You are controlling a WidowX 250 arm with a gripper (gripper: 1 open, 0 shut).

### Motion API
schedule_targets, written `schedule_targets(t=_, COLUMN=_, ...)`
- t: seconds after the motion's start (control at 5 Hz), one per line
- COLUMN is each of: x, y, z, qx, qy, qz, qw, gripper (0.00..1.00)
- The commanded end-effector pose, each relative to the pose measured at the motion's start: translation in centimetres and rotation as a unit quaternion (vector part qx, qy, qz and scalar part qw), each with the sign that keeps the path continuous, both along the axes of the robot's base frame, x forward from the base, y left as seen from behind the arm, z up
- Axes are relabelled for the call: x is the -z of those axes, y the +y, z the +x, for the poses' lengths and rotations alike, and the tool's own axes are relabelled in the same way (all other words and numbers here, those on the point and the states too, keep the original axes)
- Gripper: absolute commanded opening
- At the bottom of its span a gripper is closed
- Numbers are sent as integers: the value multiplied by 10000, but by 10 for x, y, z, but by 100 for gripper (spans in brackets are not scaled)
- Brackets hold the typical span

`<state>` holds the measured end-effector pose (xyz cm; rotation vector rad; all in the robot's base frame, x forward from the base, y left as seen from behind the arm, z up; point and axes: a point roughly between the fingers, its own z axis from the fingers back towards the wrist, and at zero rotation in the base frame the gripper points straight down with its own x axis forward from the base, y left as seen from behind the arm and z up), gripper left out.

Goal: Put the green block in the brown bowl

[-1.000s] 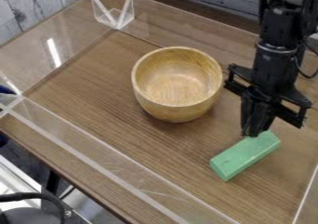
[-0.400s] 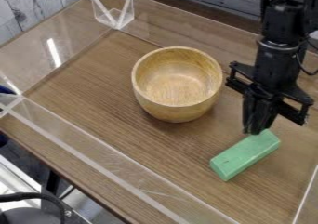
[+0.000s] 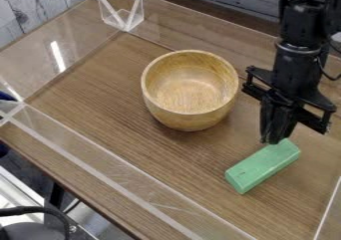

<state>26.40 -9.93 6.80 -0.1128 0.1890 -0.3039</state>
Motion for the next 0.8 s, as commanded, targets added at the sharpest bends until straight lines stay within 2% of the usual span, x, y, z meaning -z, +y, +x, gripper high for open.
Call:
schedule_targets(t=0.0, x=-24, y=-2, z=14, qx=-39, qy=-452, qz=-150, qw=9989, gripper=0)
schedule_targets(t=0.6, x=-24, y=-2, z=16, qx=-43, qy=-451, qz=-175, qw=9988, gripper=0)
